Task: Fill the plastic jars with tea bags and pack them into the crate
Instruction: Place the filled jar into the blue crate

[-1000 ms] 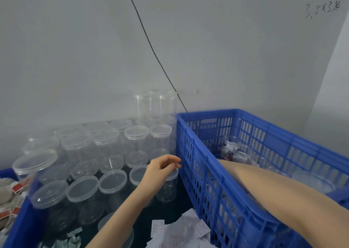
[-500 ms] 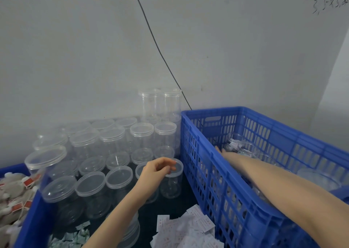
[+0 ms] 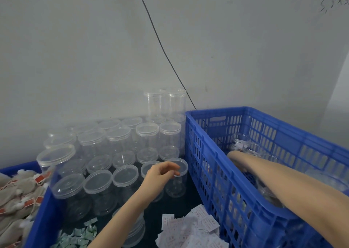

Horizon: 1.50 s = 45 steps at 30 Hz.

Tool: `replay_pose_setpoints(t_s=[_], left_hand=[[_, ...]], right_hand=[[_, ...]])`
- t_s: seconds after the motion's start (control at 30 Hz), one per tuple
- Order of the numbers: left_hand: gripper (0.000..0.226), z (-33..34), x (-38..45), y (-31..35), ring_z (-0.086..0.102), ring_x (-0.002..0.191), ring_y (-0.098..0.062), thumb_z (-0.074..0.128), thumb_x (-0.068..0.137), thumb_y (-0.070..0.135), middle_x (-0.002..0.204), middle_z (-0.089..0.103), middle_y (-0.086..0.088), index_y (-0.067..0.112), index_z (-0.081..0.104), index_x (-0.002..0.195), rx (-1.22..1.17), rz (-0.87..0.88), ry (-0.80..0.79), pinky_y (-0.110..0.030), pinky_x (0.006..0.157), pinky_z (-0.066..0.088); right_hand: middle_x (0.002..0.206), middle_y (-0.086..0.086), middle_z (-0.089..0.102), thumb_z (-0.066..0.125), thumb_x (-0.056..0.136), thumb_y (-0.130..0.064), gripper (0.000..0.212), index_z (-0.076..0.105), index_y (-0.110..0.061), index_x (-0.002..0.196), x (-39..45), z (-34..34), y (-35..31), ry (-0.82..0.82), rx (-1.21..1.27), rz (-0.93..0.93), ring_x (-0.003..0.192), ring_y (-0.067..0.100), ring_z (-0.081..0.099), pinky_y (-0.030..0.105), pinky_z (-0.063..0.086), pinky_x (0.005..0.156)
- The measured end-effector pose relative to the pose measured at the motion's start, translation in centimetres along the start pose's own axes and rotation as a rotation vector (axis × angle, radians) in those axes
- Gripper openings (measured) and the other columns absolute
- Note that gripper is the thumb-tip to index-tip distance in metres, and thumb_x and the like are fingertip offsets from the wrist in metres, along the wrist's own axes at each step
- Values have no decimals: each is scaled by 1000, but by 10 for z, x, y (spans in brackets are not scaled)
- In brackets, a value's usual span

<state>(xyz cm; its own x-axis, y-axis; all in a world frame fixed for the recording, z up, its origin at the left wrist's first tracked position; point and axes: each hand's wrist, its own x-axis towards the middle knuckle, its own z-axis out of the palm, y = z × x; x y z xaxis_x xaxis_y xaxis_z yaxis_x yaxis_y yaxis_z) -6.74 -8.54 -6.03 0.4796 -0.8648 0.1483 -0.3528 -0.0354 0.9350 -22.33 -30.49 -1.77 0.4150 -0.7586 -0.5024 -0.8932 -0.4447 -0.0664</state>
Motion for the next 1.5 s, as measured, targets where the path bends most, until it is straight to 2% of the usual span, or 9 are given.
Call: replay_pose_setpoints(t_s=[0.33,0.53,0.63,0.77,0.97,1.1,1.2,1.27,1.5], left_hand=[[24,-11,-5,-7,67,85,0,51,92,-1,90,73,2,17,68,95,34,-16,3,-10,74,48],[28,-33,-10,-26,62,82,5,52,91,8,91,69,14,30,67,94,406,-24,112,-10,72,48],[25,-49,-14,-33,63,89,-5,51,92,11,99,69,9,23,68,105,557,-60,164,-24,81,53],[23,-73,-22,-37,58,84,-5,51,91,17,102,69,9,26,69,101,713,-46,249,-25,74,48],[24,-115,-41,-22,61,101,-19,60,89,14,110,68,-2,17,67,112,918,163,654,-31,85,48],[56,-155,-49,-13,39,129,-34,72,81,21,142,40,-15,14,49,132,941,69,1006,-47,102,35],[79,-185,-48,-18,18,139,-39,74,80,37,152,15,-20,17,31,143,784,-233,997,-53,109,24],[83,-200,-49,-26,25,136,-40,73,79,43,150,20,-21,15,28,144,699,-342,937,-53,105,31],[76,-203,-59,-36,47,122,-34,71,82,35,140,41,-17,16,31,143,543,-247,950,-49,94,47]], right_hand=[[73,4,52,46,102,-12,33,48,-12,69,4,-2,0,-118,-35,10,61,16,49,28,42,74],[83,-2,51,48,102,-18,5,51,-15,99,-5,-5,-6,151,-201,-98,78,18,50,21,43,73],[106,7,53,40,105,-37,28,45,-12,116,-23,-37,-22,-74,-191,29,86,20,49,29,38,80],[159,12,29,29,102,-57,71,30,-6,152,-45,-76,-31,264,-250,-69,140,28,37,36,33,112],[134,2,57,32,97,-65,63,49,-20,139,-121,-68,-82,504,-353,-394,118,22,54,39,47,94],[139,-4,57,40,96,-62,61,41,-28,147,-173,-25,-126,314,-177,-746,123,16,54,35,43,102],[139,-5,57,43,96,-61,59,42,-29,146,-187,11,-155,214,-192,-880,121,15,55,32,43,98],[140,-4,56,44,96,-60,59,41,-30,146,-184,32,-171,185,-220,-909,122,17,55,35,44,98],[139,-2,58,49,99,-49,49,48,-24,141,-157,70,-197,212,-94,-948,121,16,56,30,45,91]])
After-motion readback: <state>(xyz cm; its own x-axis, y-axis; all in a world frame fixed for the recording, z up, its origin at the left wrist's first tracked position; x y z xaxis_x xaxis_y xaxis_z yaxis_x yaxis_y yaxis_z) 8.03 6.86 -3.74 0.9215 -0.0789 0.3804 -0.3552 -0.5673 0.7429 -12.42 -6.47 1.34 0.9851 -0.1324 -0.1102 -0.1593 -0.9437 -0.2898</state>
